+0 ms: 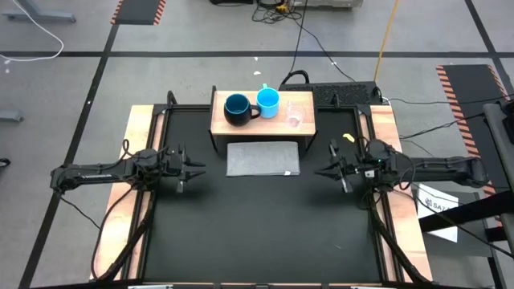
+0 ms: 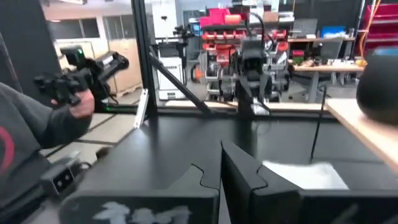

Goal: Stack small to large cups/mugs on shelf
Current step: Return to Home Position

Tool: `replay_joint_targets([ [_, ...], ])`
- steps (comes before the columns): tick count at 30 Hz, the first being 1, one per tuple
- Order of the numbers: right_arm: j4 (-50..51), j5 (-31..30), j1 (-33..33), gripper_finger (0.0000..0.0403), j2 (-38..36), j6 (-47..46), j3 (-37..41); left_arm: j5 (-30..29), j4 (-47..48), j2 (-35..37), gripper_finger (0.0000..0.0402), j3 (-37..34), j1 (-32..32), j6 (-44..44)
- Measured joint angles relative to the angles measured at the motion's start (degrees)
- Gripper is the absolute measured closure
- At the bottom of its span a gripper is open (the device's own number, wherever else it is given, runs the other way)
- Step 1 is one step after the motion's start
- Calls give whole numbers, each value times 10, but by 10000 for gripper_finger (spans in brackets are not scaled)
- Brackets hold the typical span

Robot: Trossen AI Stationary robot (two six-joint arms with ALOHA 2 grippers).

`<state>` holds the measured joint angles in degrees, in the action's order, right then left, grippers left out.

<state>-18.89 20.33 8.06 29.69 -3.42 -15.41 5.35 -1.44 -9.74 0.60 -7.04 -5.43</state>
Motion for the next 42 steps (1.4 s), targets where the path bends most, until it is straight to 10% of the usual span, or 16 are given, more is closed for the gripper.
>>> replay_joint_targets([
  [31, 2, -8, -88, 403, -61, 60, 123, 54, -79, 0, 293, 0, 1, -16],
  [42, -109, -106, -162, 403, -62, 145, 124, 52, -79, 0, 293, 0, 1, -9],
])
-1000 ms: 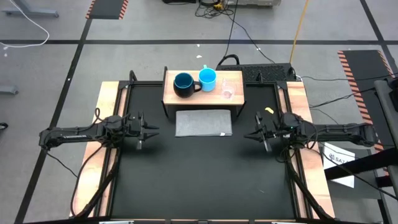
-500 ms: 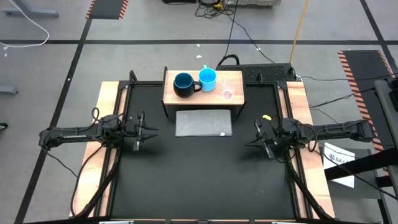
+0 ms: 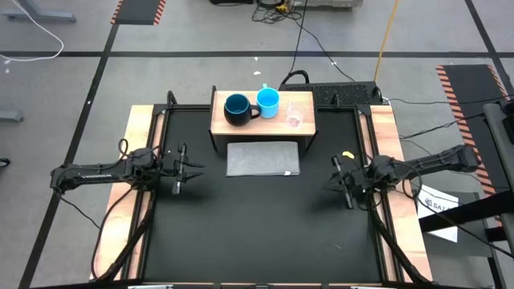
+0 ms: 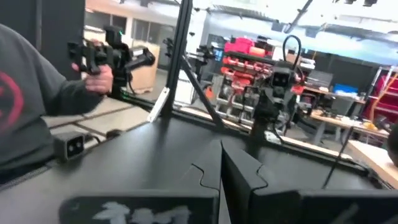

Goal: Stack small to large cups/mugs on shelf
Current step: Return to Home Position

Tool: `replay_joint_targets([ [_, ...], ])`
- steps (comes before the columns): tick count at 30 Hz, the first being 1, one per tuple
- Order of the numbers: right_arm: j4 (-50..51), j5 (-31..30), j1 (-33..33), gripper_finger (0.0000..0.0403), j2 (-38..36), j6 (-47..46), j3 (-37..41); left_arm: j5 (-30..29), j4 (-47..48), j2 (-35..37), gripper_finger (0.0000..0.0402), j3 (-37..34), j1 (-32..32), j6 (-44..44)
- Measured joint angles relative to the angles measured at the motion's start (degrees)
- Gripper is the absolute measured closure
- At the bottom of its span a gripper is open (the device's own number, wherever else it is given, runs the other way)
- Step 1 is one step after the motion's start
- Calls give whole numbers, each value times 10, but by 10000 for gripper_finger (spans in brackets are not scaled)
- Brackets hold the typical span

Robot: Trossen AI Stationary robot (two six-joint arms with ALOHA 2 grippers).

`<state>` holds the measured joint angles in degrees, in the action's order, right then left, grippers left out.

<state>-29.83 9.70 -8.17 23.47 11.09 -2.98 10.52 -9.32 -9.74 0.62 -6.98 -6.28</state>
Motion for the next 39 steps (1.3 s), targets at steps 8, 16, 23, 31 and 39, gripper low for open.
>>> replay_joint_targets([
  [8, 77, -48, -2, 403, -56, 8, 0, 0, 6, 0, 293, 0, 0, 14],
  [16, 156, -54, -2, 403, -148, 21, 1, 0, 16, 0, 293, 0, 0, 20],
  [23, 248, -38, -2, 403, -198, 21, 1, 14, 26, 0, 293, 0, 0, 3],
  [31, 240, -61, 3, 403, -221, -15, 2, 3, 16, 0, 293, 0, 0, 1],
  [39, 241, -68, 24, 403, -221, -15, 2, -31, -5, 0, 293, 0, 0, 17],
])
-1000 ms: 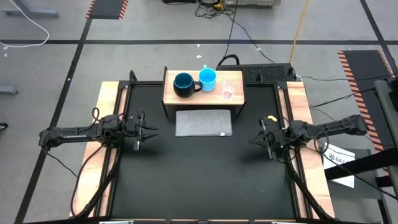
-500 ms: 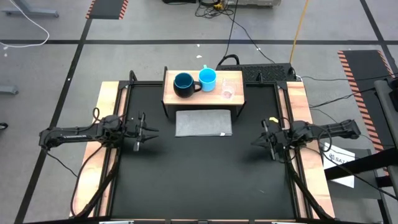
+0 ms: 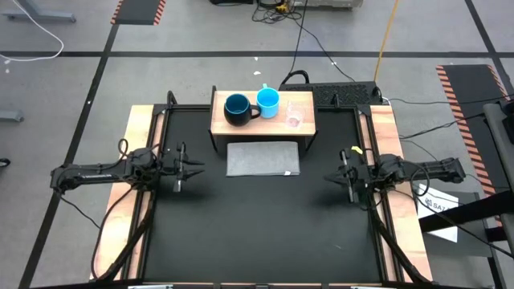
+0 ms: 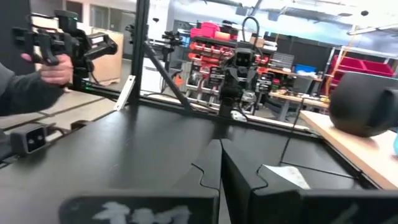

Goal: Stack small to large cups/mugs on shelf
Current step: Return to Home Position

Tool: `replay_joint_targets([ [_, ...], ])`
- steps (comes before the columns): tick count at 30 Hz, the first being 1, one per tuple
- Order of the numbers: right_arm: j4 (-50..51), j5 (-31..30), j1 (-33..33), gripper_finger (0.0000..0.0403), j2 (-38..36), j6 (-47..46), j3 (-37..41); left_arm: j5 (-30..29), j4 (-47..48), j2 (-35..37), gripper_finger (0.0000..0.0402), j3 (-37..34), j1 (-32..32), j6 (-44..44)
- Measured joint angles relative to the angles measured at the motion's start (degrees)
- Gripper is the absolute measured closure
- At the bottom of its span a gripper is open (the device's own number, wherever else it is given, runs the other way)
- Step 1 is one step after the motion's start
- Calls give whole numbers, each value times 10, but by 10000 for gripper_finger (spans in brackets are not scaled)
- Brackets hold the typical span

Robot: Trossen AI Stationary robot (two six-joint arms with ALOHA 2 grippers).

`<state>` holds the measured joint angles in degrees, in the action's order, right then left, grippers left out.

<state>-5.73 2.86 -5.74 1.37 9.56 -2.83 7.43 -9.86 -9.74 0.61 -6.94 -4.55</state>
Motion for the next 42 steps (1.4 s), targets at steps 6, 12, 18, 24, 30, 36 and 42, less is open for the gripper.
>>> replay_joint_targets([
  [6, 3, -30, 34, 403, 0, 0, 0, -5, -7, 0, 293, 0, 0, 3],
  [12, 16, -28, 56, 403, 0, -16, 0, -16, -7, 0, 293, 0, 0, 1],
  [18, 30, -28, 58, 403, 0, -28, 0, -16, -7, 0, 293, 0, 0, 2],
  [24, 37, -27, 58, 403, 0, -34, 0, -16, -7, 0, 293, 0, 0, 2],
  [30, 37, -27, 58, 403, 0, -42, 0, -15, -7, 0, 293, 0, 0, 3],
  [36, 37, -27, 58, 403, 0, -53, 0, -15, -7, 0, 293, 0, 0, 3],
  [42, 37, -27, 58, 403, 0, -59, 0, -15, -8, 0, 293, 0, 0, 10],
])
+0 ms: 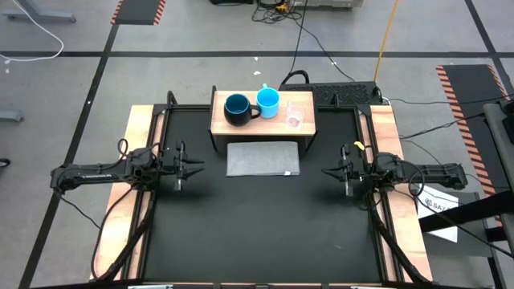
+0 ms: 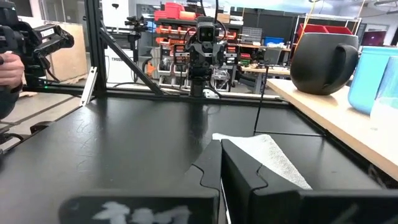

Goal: Stack small to large cups/mugs on shelf
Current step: Return to Home Position

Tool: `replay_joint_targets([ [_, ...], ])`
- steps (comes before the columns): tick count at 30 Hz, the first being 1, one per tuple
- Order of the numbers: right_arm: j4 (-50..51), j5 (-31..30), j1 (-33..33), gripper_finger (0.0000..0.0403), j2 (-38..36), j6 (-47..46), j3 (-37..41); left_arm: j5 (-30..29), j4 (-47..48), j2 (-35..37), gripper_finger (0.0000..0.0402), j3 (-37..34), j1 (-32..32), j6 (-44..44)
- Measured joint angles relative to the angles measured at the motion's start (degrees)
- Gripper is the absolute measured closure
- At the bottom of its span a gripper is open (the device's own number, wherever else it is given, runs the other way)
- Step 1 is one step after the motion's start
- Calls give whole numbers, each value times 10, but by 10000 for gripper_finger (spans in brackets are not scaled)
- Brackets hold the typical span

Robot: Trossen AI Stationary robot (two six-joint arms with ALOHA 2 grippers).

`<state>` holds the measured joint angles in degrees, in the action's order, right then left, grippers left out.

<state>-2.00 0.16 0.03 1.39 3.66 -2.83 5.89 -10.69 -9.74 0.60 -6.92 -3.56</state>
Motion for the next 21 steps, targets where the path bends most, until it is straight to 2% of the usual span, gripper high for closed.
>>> replay_joint_targets([
  [21, -27, 0, 0, 403, 0, 1, 0, 0, -11, 0, 293, 0, 0, 12],
])
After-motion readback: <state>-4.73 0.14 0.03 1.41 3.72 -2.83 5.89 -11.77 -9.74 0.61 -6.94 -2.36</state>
